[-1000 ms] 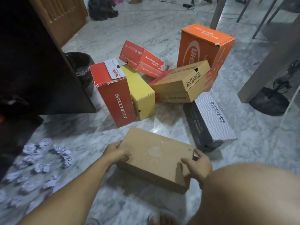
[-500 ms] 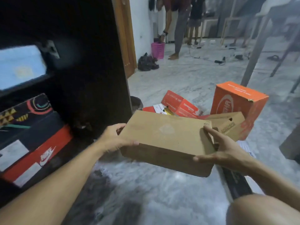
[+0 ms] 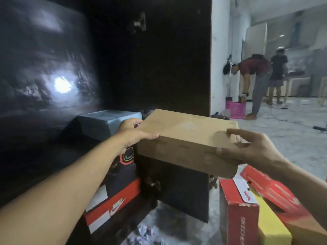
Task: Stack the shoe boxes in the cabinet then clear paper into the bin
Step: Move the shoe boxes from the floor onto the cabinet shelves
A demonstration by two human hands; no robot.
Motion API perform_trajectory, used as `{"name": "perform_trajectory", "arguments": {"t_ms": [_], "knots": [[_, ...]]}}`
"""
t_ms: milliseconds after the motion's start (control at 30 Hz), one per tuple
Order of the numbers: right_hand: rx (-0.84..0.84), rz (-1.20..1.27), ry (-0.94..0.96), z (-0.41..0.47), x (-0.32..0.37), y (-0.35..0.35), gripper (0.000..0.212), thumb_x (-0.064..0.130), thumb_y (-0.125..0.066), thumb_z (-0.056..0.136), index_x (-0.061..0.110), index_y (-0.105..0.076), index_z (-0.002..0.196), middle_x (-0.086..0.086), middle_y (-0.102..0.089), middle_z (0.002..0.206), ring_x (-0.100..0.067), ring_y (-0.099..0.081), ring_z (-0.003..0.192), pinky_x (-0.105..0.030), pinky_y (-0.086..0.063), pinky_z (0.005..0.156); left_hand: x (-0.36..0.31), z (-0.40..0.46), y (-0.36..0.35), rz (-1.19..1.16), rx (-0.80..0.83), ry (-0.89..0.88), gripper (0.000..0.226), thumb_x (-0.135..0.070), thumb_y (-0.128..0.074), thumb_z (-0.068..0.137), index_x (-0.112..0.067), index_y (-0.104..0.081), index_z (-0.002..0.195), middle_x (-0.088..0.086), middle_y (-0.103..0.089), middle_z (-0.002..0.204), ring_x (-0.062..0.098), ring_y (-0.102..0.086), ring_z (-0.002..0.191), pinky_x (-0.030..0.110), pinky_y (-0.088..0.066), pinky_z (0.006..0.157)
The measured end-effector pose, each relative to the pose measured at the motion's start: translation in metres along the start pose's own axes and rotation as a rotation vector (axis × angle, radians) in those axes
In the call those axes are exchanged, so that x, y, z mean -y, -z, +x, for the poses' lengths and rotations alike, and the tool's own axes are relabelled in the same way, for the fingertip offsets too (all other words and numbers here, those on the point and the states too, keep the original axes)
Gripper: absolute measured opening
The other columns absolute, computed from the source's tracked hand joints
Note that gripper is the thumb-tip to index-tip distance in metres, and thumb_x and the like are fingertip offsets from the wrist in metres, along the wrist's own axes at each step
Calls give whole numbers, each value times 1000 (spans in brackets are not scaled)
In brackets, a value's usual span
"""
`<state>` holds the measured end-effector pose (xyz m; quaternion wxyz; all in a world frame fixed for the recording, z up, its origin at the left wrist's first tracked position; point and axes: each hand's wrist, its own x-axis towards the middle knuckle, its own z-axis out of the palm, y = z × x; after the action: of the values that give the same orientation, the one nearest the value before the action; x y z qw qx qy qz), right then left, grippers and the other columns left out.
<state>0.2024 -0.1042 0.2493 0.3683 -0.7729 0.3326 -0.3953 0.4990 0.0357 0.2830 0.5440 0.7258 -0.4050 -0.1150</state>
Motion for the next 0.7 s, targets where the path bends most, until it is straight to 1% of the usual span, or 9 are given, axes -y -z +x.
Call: {"name": "perform_trajectory", "arguments": {"t_ms": [67, 133, 167, 233, 333, 433, 500, 600, 700], "knots": [[-1, 7, 62, 17, 22, -17, 76, 45, -88, 53, 28, -64, 124, 9, -62, 96, -12, -65, 84, -28, -61, 62, -7, 8, 24, -33, -69, 4, 74, -32, -94, 43, -20, -63, 109, -1, -64, 112, 22, -57, 111, 41, -49, 98], [2, 9, 104, 33, 40, -34, 79, 48, -87, 55, 26, -63, 127, 2, -60, 107, -15, -63, 89, -35, -62, 70, -11, 18, 45, -71, -125, 5, 90, -33, -91, 46, -17, -57, 128, 1, -61, 123, 23, -52, 119, 39, -44, 98], [3, 13, 121, 41, 48, -43, 80, 49, -87, 55, 25, -62, 128, -1, -59, 111, -15, -62, 90, -37, -62, 75, -12, 22, 56, -106, -145, 12, 88, -29, -90, 53, -18, -54, 132, 1, -59, 126, 24, -49, 122, 39, -41, 98], [10, 24, 155, 56, 63, -61, 84, 51, -87, 55, 26, -60, 130, -1, -57, 115, -12, -60, 88, -35, -60, 77, -15, 33, 78, -189, -169, 39, 82, -17, -87, 62, -21, -51, 136, 3, -57, 130, 26, -46, 125, 47, -39, 100], [40, 59, 159, 76, 83, -91, 91, 51, -87, 56, 24, -55, 136, -5, -55, 128, -19, -61, 101, -40, -58, 86, -17, 48, 103, -287, -218, 65, 78, -5, -82, 67, -22, -51, 137, 6, -58, 129, 30, -50, 120, 57, -39, 102], [28, 61, 135, 96, 103, -122, 99, 55, -86, 51, 22, -53, 138, -4, -54, 131, -22, -62, 108, -43, -57, 88, -13, 67, 122, -323, -315, 66, 77, -3, -82, 67, -21, -51, 135, 3, -53, 136, 28, -45, 129, 56, -33, 108], [12, 53, 118, 109, 114, -142, 102, 58, -85, 47, 22, -53, 137, -3, -54, 131, -22, -61, 110, -43, -57, 89, -5, 82, 129, -341, -374, 65, 75, -1, -79, 73, -17, -47, 139, 2, -48, 140, 24, -40, 134, 48, -28, 112], [-1, 31, 55, 123, 128, -171, 98, 59, -82, 49, 25, -53, 136, -2, -56, 127, -21, -61, 108, -41, -56, 88, 5, 97, 131, -332, -466, 69, 79, -6, -79, 76, -13, -39, 144, 5, -46, 142, 21, -44, 126, 34, -35, 103], [-45, 15, 34, 135, 138, -197, 83, 57, -76, 61, 24, -54, 133, -1, -57, 124, -22, -60, 108, -39, -55, 88, 26, 119, 129, -216, -535, 116, 89, -32, -85, 62, -24, -41, 140, 5, -43, 145, 28, -47, 127, 43, -43, 105]]}}
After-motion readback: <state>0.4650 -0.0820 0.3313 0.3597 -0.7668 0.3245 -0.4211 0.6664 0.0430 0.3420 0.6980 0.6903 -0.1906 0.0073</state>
